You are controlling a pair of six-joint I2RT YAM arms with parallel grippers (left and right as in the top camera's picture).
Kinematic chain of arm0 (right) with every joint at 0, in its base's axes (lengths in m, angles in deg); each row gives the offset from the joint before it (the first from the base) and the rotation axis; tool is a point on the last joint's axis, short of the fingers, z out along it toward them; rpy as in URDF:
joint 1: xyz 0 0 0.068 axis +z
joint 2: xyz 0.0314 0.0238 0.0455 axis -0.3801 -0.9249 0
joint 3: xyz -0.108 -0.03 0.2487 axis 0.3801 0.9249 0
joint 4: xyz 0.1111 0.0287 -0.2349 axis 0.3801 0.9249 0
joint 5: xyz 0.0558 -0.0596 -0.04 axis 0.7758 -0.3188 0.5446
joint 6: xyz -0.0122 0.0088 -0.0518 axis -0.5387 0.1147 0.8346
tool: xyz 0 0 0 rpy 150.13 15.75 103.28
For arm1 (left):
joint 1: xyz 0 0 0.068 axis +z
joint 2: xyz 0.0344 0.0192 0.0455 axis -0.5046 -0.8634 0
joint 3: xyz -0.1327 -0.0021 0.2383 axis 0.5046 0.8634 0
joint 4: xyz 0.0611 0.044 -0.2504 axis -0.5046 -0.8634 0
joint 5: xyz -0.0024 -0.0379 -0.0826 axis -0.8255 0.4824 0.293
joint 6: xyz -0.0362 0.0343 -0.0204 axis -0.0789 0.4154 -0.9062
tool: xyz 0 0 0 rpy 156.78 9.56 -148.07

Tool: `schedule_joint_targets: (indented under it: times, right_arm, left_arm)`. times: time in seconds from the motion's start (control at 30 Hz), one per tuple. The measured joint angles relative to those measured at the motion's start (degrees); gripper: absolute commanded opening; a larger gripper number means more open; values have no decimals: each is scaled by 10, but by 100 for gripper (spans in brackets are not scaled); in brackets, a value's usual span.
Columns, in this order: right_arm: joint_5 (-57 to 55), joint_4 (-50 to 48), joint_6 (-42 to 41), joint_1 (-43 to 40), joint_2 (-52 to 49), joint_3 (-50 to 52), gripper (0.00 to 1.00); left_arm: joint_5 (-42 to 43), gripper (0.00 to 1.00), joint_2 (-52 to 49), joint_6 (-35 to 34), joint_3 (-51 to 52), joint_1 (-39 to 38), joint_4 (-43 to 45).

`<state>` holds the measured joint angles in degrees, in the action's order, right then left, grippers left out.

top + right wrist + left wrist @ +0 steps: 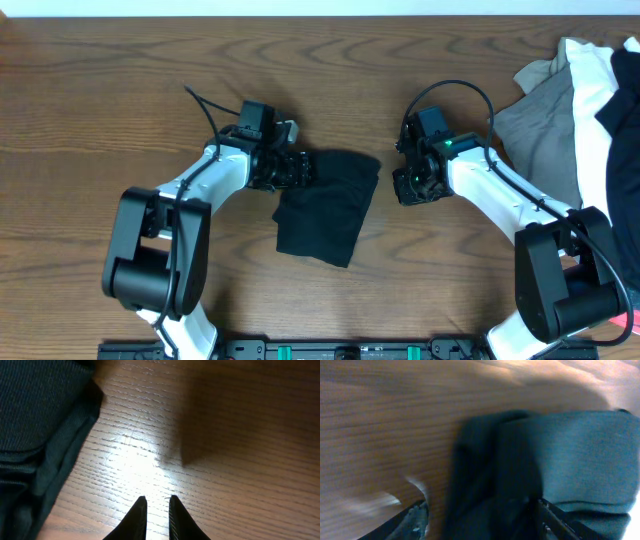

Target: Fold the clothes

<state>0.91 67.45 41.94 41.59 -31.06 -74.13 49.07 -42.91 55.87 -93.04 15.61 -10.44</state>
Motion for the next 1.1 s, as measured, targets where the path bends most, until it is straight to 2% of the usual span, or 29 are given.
schedule_joint_targets:
  times: [0.1, 0.17, 0.23, 0.27, 0.47, 0.6, 0.83, 1.1]
  right_arm:
    - [0, 0, 0, 0, 0, 0, 15]
    - [0, 1, 0, 0, 0, 0, 15]
    - [0, 1, 0, 0, 0, 0, 15]
    - [0, 2, 0, 0, 0, 0, 15]
    - [0, 5, 0, 0, 0, 0, 15]
    - [0, 6, 0, 0, 0, 0, 15]
    - [0, 10, 0, 0, 0, 0, 15]
    - [0, 18, 0, 0, 0, 0, 15]
  left_arm:
    - [55, 51, -12, 19, -1, -1, -3]
    - [78, 34, -19, 31, -1, -1, -10]
    - [92, 10, -25, 41, 0, -1, -14]
    - [102, 6, -28, 46, 0, -1, -17]
    - [116, 6, -28, 69, 1, 8, -19]
    - [100, 6, -19, 71, 4, 43, -29]
    - [13, 6, 15, 60, 5, 200, -21]
    - [-61, 6, 17, 14, 5, 385, 49]
